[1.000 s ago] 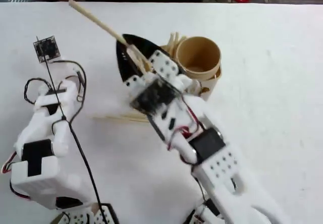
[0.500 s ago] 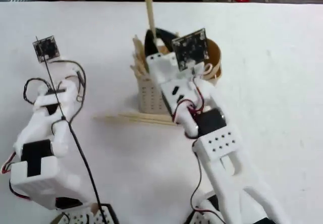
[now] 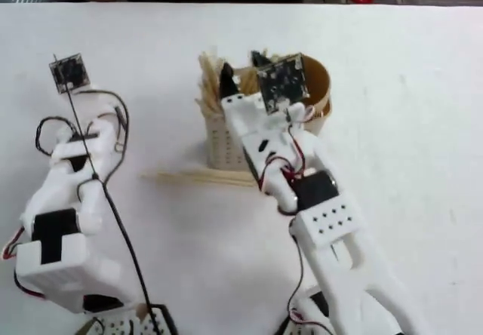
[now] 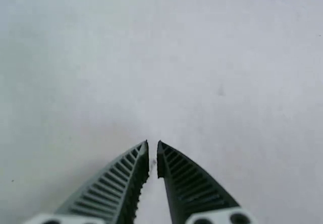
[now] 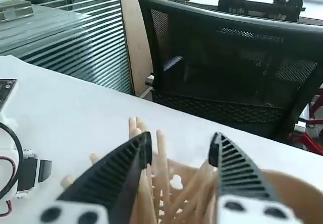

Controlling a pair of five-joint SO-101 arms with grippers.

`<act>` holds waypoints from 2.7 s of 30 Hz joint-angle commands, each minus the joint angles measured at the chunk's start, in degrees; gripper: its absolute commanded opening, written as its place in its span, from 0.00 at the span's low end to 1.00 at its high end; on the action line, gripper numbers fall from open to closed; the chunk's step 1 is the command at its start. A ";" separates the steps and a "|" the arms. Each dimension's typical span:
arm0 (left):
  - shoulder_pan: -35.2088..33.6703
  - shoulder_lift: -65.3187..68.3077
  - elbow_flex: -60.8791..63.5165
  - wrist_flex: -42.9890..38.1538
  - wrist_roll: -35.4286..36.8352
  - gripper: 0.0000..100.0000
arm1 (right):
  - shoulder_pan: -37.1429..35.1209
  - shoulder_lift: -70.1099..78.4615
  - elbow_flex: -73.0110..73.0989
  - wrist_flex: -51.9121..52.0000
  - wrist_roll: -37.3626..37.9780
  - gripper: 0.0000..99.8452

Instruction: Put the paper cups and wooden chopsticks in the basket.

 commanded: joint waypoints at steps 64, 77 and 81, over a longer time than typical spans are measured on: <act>0.66 -0.22 -2.55 -1.05 -0.79 0.05 | -8.75 32.75 10.20 11.03 38.33 0.20; 0.66 -0.22 -2.55 -1.05 -0.79 0.05 | -9.89 14.11 11.43 35.65 40.97 0.20; 0.66 -0.22 -2.55 -0.97 -0.79 0.05 | -6.90 9.89 11.43 33.80 40.88 0.20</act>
